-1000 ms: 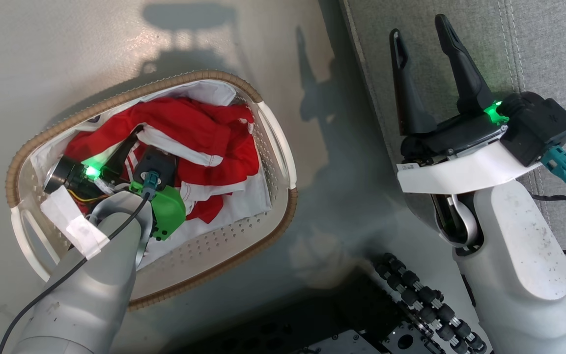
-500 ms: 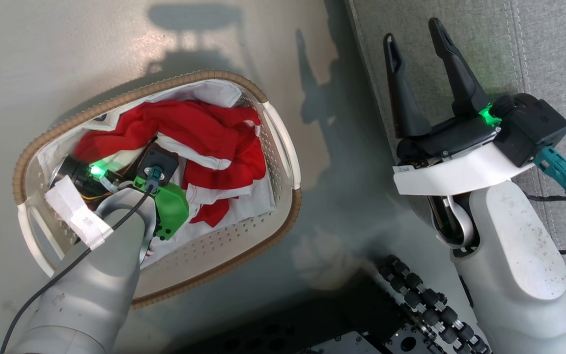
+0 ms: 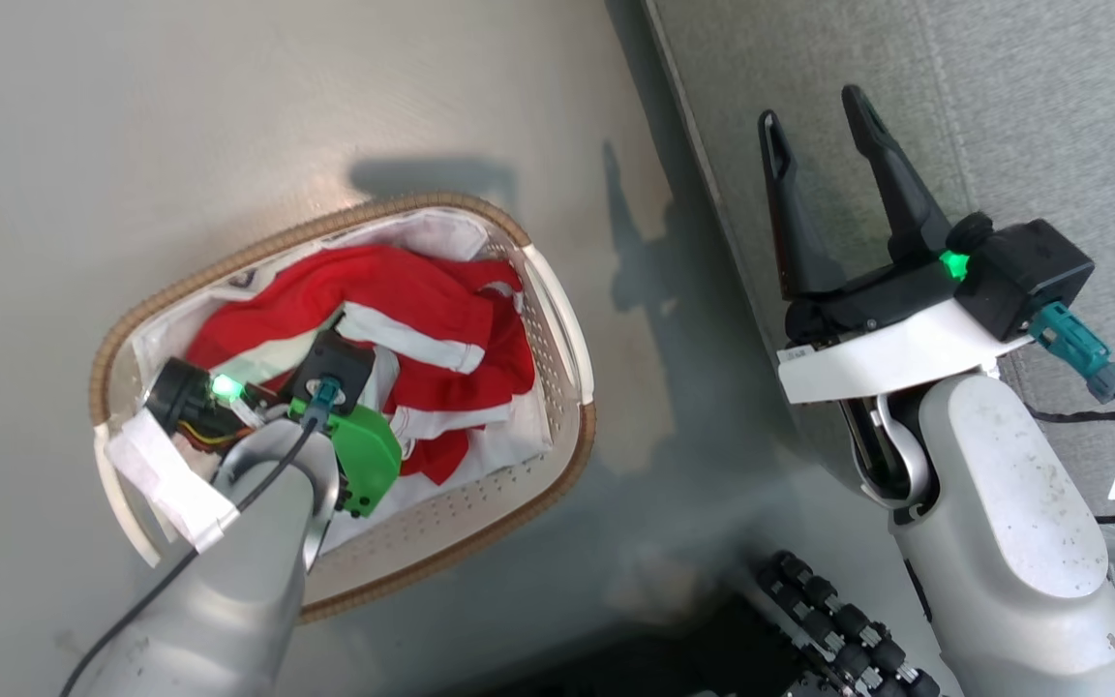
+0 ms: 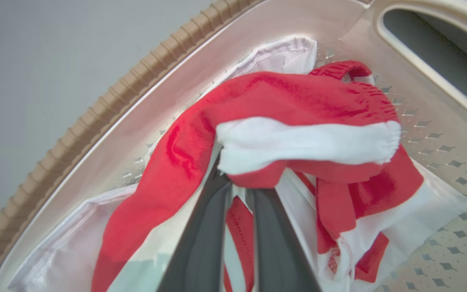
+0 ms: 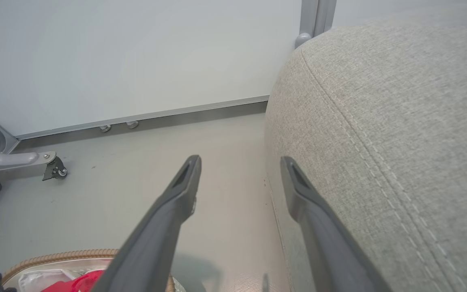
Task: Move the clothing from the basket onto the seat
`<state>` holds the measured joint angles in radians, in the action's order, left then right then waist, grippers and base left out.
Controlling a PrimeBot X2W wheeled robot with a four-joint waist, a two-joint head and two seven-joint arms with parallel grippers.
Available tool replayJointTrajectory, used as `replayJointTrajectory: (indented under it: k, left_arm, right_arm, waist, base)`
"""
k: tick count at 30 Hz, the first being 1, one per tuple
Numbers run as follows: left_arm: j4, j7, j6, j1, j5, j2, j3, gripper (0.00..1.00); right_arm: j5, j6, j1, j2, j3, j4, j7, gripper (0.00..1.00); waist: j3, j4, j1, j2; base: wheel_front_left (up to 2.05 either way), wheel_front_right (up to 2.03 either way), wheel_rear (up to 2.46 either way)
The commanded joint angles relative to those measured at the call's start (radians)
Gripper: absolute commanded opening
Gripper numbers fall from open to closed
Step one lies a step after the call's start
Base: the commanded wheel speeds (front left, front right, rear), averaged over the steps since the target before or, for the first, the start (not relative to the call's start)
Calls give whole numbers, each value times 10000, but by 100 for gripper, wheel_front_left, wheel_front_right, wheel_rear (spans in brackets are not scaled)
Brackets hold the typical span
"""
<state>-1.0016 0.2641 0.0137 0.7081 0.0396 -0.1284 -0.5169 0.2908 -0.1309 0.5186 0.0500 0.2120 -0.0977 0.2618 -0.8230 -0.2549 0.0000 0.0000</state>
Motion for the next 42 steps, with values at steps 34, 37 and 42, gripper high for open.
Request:
replayJointTrajectory:
  k: [34, 37, 42]
  left_arm:
    - [5155, 8, 578, -4390, 562, 698, 792, 0]
    - [5764, 8, 647, -4506, 580, 726, 878, 0]
    - [6696, 8, 744, -4627, 623, 763, 1005, 0]
  right_arm:
    - [-524, 5, -3031, 31, -346, -1651, 45, 100]
    - [-534, 5, -3261, 31, -349, -1708, 45, 100]
    - [-533, 5, -3631, 31, -327, -1805, 45, 100]
  waist:
    - [6087, 1678, 0, 0]
    - [6370, 1746, 0, 0]
    - [6870, 1832, 0, 0]
  base:
    - [0, 0, 0]
    - [0, 0, 0]
    - [0, 0, 0]
